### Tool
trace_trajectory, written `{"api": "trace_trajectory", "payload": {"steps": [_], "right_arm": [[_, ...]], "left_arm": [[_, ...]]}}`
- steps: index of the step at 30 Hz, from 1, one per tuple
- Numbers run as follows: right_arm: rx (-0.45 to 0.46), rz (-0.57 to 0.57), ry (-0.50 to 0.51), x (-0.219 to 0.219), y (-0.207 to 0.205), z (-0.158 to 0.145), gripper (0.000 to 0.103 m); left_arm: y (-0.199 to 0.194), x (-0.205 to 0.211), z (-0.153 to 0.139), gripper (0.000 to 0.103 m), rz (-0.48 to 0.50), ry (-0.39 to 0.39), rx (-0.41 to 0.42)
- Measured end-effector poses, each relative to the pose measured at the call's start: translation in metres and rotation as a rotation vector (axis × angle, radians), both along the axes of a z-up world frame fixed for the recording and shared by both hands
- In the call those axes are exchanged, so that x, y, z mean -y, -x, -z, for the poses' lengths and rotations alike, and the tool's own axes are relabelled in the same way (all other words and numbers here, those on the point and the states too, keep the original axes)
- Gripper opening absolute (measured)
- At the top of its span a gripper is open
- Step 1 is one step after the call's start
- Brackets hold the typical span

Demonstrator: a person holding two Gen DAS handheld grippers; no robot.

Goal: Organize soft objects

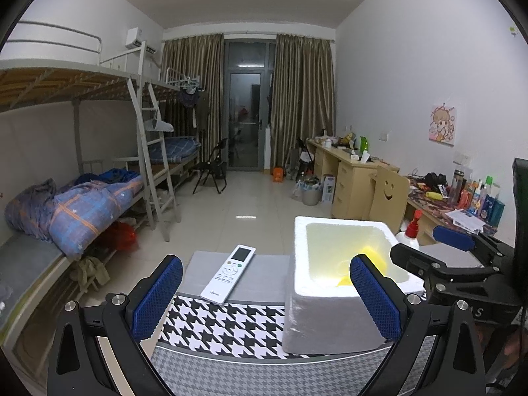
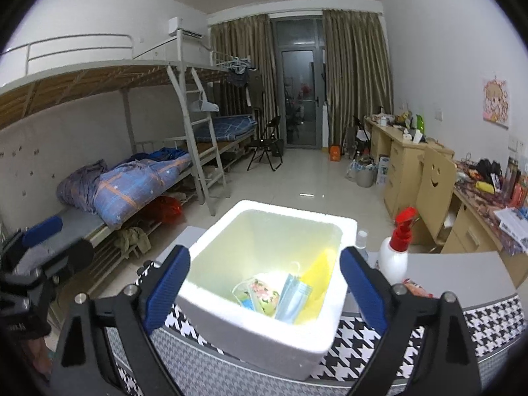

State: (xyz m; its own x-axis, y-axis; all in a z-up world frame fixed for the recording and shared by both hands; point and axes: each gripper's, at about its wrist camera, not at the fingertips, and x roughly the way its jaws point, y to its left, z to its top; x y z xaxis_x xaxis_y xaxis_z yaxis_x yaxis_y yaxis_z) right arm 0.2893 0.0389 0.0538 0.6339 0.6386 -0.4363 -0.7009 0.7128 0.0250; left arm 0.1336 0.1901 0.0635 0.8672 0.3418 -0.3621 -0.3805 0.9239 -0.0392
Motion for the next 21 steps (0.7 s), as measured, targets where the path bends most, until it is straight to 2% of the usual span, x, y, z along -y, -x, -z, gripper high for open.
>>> {"api": "trace_trajectory", "payload": {"steps": [3,6,10,16,21], "right_arm": [[0.01,-0.01,-0.021,0.01,0.008,-0.002,0.095],[0.032,0.028,-0.059,0.025,0.015,-0.006,0.094],[0.055,0.054,-0.052,0.035,0.022,-0.007,0.094],[0.029,0.074,-0.08,0.053,0.029,-0.005,0.094],[0.059,0.077,-0.089,0.067,0.042,-0.005,0.094]], "left_arm": [[0.004,0.004,-0.001,0.102,0.002,0.001,0.003],[0.009,0.013,-0.003,0.102,0.005,-0.002,0.009],[0.018,0.024,-0.004,0.102,0.013,-0.003,0.015],[0.031,0.038,0.0,0.102,0.031,0.005,0.017],[0.039,0.047,0.003,0.102,0.047,0.012,0.021]]}}
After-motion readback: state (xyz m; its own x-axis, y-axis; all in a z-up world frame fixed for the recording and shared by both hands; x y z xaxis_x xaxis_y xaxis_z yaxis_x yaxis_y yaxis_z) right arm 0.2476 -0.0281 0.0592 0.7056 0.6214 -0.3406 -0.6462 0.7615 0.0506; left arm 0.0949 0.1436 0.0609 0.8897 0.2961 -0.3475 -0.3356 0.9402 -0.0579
